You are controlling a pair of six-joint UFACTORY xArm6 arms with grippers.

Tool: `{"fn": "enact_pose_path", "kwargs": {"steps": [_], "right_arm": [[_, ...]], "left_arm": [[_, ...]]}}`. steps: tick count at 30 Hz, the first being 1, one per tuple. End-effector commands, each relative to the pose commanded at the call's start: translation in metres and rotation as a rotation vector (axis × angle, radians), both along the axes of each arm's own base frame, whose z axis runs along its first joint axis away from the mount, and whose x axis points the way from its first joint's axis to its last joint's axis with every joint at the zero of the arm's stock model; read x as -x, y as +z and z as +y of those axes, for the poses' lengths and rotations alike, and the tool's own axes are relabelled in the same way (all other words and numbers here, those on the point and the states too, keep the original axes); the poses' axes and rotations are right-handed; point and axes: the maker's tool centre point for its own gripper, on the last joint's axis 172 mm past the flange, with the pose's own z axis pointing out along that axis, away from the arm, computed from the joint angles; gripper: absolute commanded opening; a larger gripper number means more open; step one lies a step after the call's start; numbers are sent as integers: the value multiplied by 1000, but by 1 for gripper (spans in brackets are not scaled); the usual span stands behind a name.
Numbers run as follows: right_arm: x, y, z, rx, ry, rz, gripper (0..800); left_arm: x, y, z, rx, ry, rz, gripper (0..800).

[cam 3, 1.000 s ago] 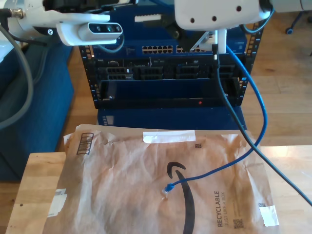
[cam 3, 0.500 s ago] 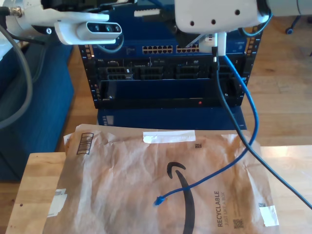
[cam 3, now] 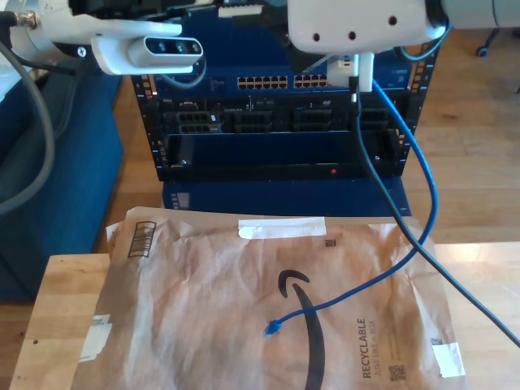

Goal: Grab the cable and plug it in

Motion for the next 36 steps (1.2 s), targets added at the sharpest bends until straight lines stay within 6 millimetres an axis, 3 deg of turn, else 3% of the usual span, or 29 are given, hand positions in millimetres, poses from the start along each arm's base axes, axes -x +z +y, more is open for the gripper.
{"fn": "enact_pose_path", "kwargs": {"steps": [3,5,7,9,10,11,14,16,19,21,24,30,36], "right_arm": [[-1,0,-1,-2,-4,0,129],[-3,4,-3,-9,-16,-9,70],[-3,3,-3,-8,-16,-9,40],[-3,2,-3,-6,-16,-7,28],[-3,1,-3,-6,-16,-5,24],[-3,0,-3,-5,-16,-4,21],[-6,2,-5,-10,-28,-10,7],[-13,7,-10,-19,-59,-31,3],[-25,-4,-16,-19,-96,-23,2],[-37,-12,-26,-10,-144,-25,2],[-53,-26,-45,22,-237,-53,3],[-62,-66,-57,113,-345,-47,8],[-52,-112,-68,191,-434,-26,9]], "left_arm": [[0,-1,0,1,-2,5,70],[2,0,1,8,-8,0,189],[1,8,3,46,2,-11,494],[-2,12,7,68,16,-8,620],[-4,12,7,70,21,-7,763],[-4,12,7,69,24,-8,798],[-8,12,9,64,42,-7,798],[-30,9,20,45,136,4,798],[-68,0,54,10,313,25,799],[-79,-12,76,-35,386,20,799],[-81,-36,88,-179,420,-30,799],[-76,-88,140,-437,488,-133,799],[-45,-165,192,-703,424,-286,800]]}}
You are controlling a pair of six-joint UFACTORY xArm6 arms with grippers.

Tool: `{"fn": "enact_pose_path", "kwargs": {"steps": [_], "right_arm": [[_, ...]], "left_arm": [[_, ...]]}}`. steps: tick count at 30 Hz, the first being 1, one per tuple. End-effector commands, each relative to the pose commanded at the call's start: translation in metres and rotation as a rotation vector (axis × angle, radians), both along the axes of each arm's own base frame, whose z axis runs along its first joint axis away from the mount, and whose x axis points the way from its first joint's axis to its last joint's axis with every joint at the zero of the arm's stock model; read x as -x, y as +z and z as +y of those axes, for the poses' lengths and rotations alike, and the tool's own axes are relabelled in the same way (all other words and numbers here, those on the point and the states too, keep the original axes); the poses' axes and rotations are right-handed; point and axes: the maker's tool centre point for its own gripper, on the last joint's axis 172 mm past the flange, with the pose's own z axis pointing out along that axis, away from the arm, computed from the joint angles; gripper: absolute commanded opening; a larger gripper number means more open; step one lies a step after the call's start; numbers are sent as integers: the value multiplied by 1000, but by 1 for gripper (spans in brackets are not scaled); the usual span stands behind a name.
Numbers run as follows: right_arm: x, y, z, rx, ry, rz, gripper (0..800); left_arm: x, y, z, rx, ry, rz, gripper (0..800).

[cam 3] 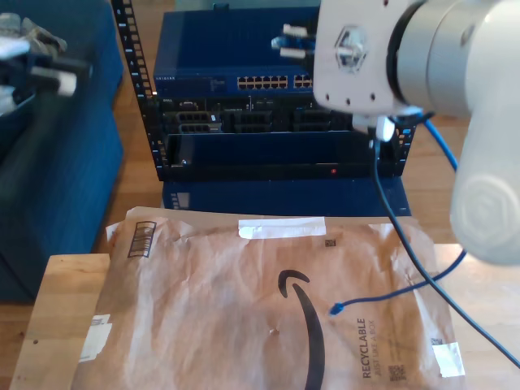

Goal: Grab the cable and plug it in

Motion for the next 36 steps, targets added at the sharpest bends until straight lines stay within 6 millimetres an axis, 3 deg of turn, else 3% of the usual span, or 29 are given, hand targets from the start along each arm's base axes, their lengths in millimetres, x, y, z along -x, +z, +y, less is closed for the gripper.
{"fn": "enact_pose_path", "kwargs": {"steps": [5,8,14,18,27,36], "right_arm": [[5,-40,-51,62,-142,4,10],[11,-64,-57,95,-171,12,12],[23,-114,-58,153,-196,40,11],[23,-131,-69,162,-242,47,9],[11,-144,-90,169,-305,68,8],[0,-144,-94,173,-320,79,8]], "left_arm": [[28,-52,63,-216,8,35,800],[56,-71,93,-308,-32,35,800],[154,-119,104,-454,-203,130,800],[218,-158,134,-511,-235,155,800],[320,-202,146,-475,-240,138,800],[373,-236,134,-525,-281,103,800]]}}
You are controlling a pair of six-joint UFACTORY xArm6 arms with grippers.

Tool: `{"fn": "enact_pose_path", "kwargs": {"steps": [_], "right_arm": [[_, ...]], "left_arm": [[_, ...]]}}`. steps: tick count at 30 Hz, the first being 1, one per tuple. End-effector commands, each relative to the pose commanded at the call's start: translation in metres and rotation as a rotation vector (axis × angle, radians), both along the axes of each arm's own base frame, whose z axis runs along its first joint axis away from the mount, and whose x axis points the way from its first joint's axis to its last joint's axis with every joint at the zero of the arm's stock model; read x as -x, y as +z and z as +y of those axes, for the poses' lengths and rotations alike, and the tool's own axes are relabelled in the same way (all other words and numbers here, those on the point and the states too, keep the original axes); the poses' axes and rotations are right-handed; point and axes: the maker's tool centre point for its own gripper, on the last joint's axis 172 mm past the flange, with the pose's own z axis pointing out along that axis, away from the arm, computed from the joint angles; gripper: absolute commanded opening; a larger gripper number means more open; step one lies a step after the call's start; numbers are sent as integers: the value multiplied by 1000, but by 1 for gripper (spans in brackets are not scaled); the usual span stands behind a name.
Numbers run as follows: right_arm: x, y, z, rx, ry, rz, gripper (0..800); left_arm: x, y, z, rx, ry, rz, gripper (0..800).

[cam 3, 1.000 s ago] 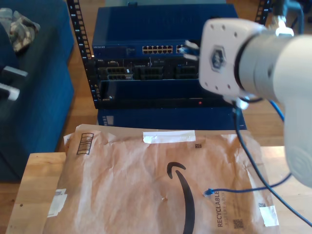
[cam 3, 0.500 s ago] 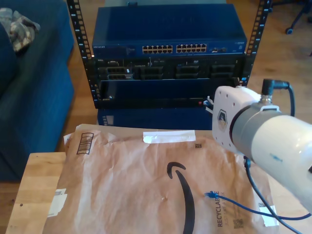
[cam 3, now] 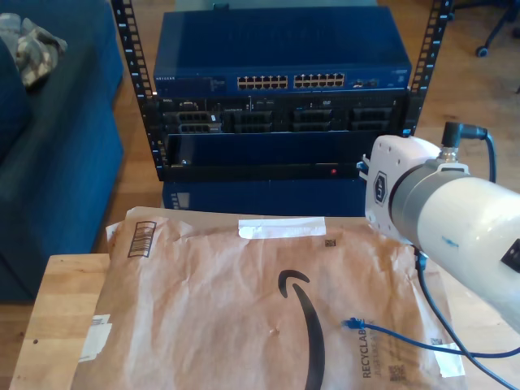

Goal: Grab the cable and plug it in

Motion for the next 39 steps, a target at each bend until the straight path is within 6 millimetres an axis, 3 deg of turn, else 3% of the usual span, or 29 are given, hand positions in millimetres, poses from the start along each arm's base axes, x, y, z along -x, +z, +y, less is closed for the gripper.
{"fn": "enact_pose_path", "kwargs": {"steps": [3,9,15,18,23,27,29,39], "right_arm": [[0,0,0,-1,-1,0,8],[-1,4,0,-4,-1,-5,8],[-1,1,-1,-2,-2,-1,8],[0,-1,-1,-1,-4,2,8],[0,-1,0,-4,-2,2,8],[0,-1,0,-4,-2,2,8],[0,-1,0,-4,-2,2,8],[0,-1,0,-3,-2,4,8]], "left_arm": [[15,-13,6,-30,-21,-33,800],[49,-35,-1,-29,11,-121,800],[65,-69,-9,-106,1,-115,800],[68,-86,-5,-153,18,-124,800],[80,-90,-2,-181,46,-161,800],[84,-94,-12,-195,29,-186,800],[84,-112,-25,-185,19,-189,800],[84,-121,-4,-308,-47,-232,800]]}}
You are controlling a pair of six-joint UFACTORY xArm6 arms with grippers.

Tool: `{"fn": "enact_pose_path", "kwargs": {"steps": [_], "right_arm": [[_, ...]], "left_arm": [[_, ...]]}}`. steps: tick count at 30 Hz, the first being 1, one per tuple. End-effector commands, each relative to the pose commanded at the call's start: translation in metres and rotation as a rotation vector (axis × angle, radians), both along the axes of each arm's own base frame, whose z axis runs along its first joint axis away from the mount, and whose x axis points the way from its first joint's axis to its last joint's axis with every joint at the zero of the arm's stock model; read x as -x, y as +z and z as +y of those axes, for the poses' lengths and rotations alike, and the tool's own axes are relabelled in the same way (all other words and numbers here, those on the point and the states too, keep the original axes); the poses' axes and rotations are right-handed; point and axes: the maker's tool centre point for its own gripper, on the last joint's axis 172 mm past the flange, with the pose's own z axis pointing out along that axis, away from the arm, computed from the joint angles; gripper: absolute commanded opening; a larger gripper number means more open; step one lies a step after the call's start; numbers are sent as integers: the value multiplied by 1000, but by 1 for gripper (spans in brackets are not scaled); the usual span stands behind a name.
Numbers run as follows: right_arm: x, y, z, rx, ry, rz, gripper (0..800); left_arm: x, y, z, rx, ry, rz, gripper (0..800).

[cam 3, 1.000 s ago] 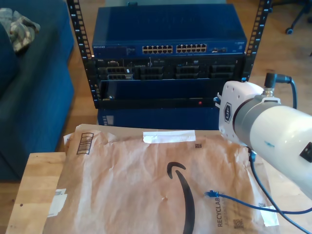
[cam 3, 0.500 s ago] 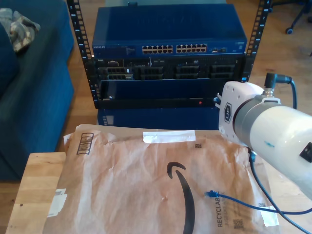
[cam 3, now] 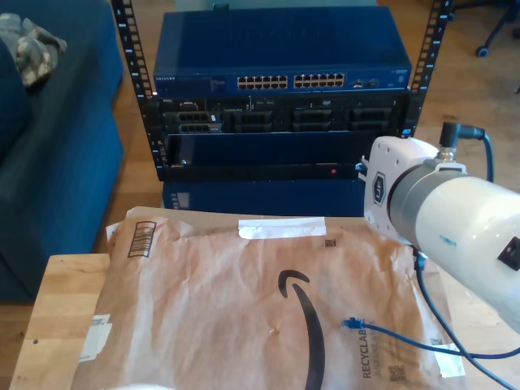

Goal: Grab the cable and plug it in

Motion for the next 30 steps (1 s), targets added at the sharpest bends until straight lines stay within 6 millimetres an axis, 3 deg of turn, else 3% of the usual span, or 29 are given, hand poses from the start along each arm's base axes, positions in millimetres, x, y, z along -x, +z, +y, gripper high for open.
{"fn": "enact_pose_path", "kwargs": {"steps": [13,30], "right_arm": [[3,-9,-2,4,-3,13,8],[8,-20,-4,10,-2,31,8]], "left_arm": [[12,-11,16,-88,-89,-35,800],[12,-11,8,-50,-92,-41,800]]}}
